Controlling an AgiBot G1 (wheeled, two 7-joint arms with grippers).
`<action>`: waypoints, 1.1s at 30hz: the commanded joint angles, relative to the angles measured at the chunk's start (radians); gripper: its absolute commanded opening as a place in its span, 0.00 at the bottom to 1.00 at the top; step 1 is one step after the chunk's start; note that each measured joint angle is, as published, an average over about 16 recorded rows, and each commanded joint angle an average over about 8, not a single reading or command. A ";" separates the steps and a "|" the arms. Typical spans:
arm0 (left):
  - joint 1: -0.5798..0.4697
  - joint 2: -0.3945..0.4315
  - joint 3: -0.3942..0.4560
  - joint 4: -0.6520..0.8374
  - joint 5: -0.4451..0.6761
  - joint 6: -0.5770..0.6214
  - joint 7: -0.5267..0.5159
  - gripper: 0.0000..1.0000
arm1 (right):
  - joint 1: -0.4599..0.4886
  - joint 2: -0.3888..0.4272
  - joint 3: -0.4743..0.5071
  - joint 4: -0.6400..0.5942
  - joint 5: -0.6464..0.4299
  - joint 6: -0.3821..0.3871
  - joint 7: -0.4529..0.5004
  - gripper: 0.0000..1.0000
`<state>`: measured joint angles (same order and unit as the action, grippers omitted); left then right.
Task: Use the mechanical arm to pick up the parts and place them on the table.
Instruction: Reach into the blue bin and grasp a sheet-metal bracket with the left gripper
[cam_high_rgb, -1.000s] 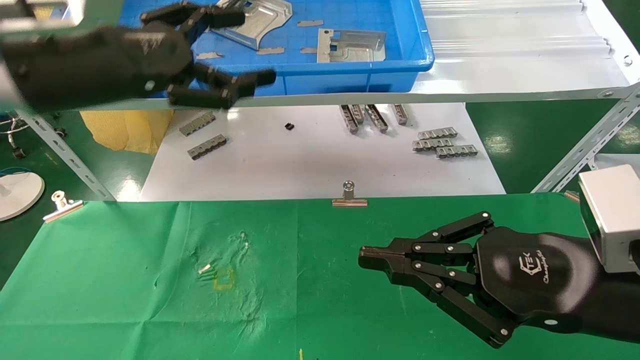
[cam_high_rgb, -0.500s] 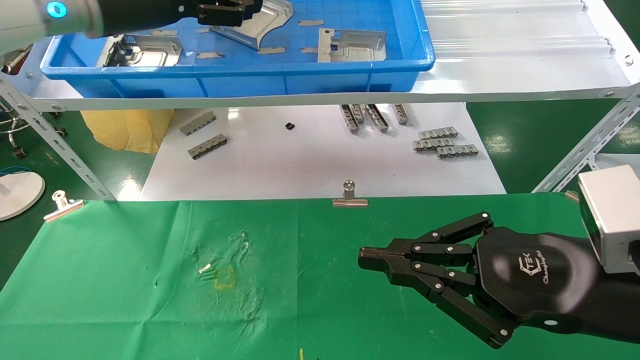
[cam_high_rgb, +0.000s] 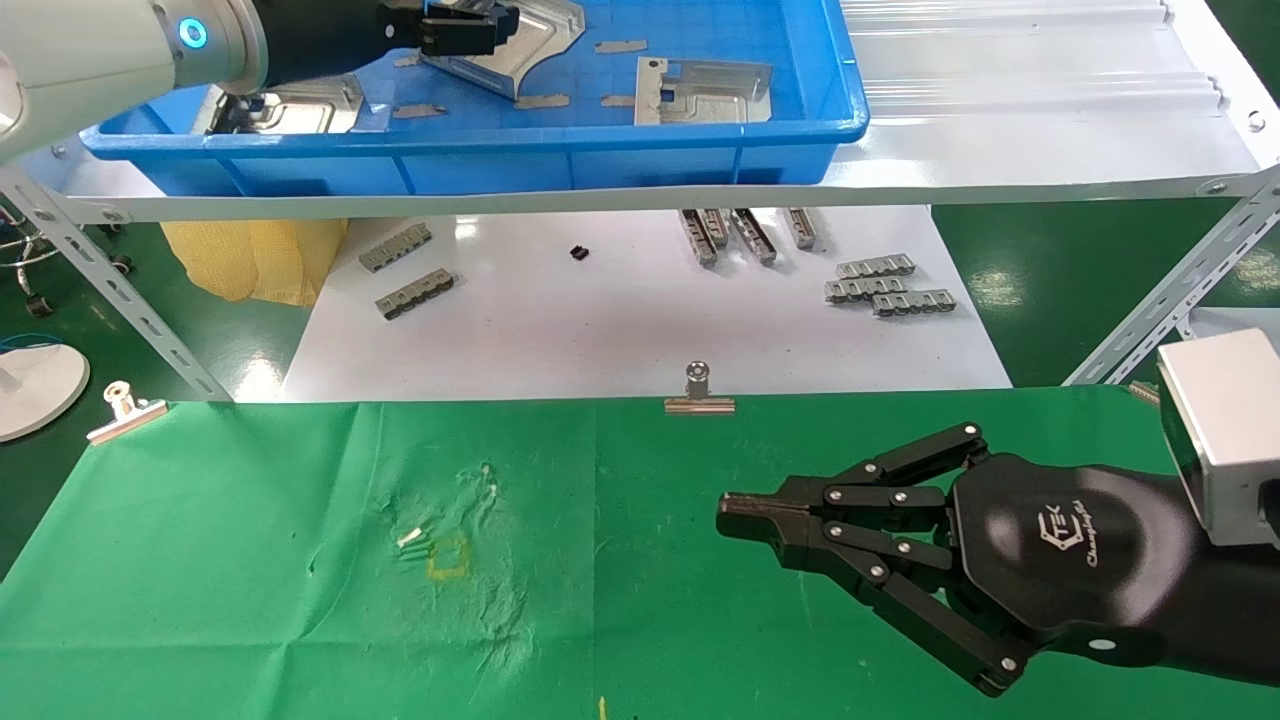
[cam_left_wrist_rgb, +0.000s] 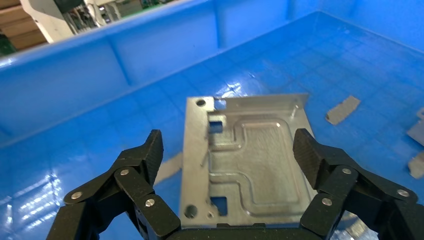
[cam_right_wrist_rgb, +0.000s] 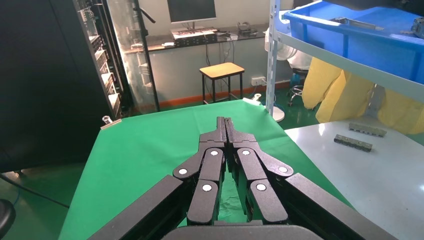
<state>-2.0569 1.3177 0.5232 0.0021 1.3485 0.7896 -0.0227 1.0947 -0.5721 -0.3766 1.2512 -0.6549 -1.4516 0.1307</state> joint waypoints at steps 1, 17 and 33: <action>0.000 0.000 -0.002 0.003 -0.003 0.001 -0.008 0.00 | 0.000 0.000 0.000 0.000 0.000 0.000 0.000 0.00; -0.005 0.005 0.026 0.004 0.038 -0.043 -0.040 0.00 | 0.000 0.000 0.000 0.000 0.000 0.000 0.000 0.00; -0.008 0.000 0.033 0.001 0.048 -0.049 -0.066 0.00 | 0.000 0.000 0.000 0.000 0.000 0.000 0.000 0.00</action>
<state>-2.0652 1.3160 0.5550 -0.0002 1.3943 0.7387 -0.0852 1.0948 -0.5720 -0.3768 1.2512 -0.6548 -1.4516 0.1307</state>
